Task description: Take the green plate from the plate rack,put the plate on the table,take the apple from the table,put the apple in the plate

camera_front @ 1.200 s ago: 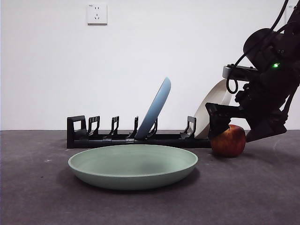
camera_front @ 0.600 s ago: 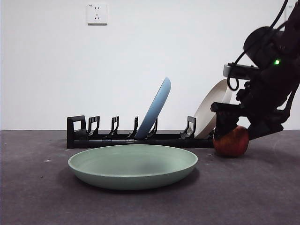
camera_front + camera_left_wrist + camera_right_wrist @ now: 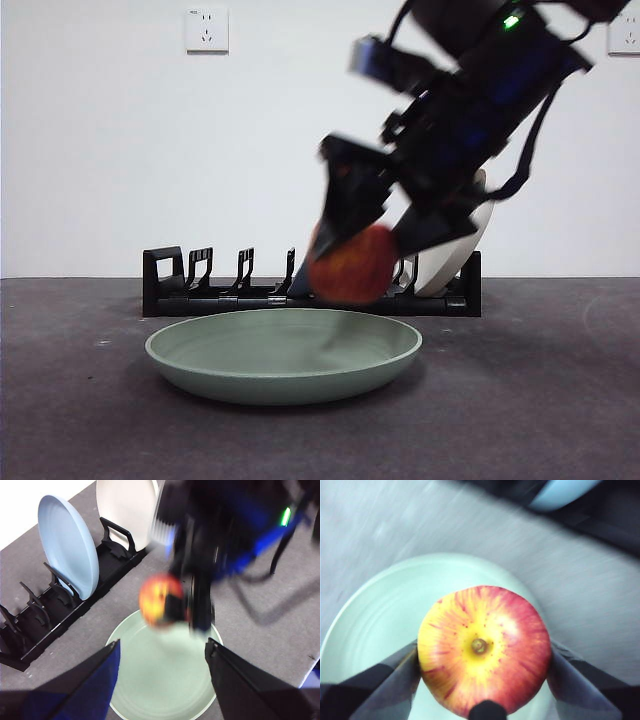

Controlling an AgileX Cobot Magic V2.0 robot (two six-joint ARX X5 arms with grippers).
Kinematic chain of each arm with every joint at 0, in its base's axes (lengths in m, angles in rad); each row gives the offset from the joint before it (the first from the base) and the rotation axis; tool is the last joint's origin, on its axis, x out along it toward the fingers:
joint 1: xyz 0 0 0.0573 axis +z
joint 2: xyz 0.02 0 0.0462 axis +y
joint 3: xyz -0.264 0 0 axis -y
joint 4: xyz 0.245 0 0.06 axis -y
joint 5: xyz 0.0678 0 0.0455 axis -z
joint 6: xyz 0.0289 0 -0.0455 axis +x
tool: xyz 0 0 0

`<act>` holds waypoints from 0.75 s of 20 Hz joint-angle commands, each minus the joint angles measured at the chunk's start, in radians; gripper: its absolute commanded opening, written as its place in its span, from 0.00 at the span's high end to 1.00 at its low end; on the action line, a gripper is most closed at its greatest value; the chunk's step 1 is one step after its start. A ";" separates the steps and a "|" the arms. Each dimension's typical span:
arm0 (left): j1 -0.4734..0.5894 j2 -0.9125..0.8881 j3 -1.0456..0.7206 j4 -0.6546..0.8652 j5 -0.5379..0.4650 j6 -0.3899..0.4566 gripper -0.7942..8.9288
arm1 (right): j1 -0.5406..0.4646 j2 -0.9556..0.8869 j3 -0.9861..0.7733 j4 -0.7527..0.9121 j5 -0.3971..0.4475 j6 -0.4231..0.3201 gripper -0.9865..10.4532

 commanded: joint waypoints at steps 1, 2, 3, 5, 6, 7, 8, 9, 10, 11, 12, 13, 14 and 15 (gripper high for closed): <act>-0.003 0.000 -0.007 0.002 -0.001 -0.008 0.62 | 0.042 0.047 -0.001 0.012 0.005 0.012 0.93; -0.003 0.000 -0.007 0.002 -0.001 -0.007 0.62 | 0.053 0.062 -0.001 0.014 0.006 0.012 0.93; -0.003 0.000 -0.007 0.002 -0.001 -0.008 0.62 | 0.061 0.078 -0.001 0.013 0.006 0.012 0.93; -0.003 0.000 -0.007 0.002 -0.001 -0.008 0.62 | 0.068 0.105 -0.001 0.013 0.006 0.012 0.93; -0.003 0.000 -0.007 0.002 -0.001 -0.008 0.62 | 0.068 0.114 -0.001 0.012 0.005 0.012 0.93; -0.003 0.000 -0.007 0.002 -0.001 -0.008 0.62 | 0.068 0.120 -0.001 0.006 0.006 0.012 0.93; -0.003 0.000 -0.007 0.002 -0.001 -0.008 0.62 | 0.068 0.121 -0.001 0.002 0.005 0.012 0.93; -0.003 0.000 -0.007 0.002 -0.001 -0.008 0.62 | 0.068 0.121 -0.001 0.001 -0.001 0.012 0.91; -0.003 0.000 -0.007 0.002 -0.001 -0.008 0.62 | 0.068 0.121 -0.001 0.002 -0.002 0.012 0.86; -0.003 0.000 -0.007 0.002 -0.001 -0.008 0.62 | 0.068 0.120 -0.001 0.001 -0.002 0.013 0.74; -0.003 0.000 -0.007 0.002 -0.001 -0.008 0.62 | 0.068 0.120 -0.001 -0.003 -0.002 0.014 0.59; -0.003 0.000 -0.007 0.002 -0.001 -0.008 0.62 | 0.068 0.120 0.000 -0.002 -0.002 0.018 0.43; -0.003 0.000 -0.007 0.002 -0.001 -0.008 0.62 | 0.068 0.120 0.000 0.000 -0.001 0.026 0.35; -0.003 0.000 -0.007 0.002 -0.001 -0.008 0.62 | 0.068 0.120 0.000 0.001 -0.001 0.026 0.33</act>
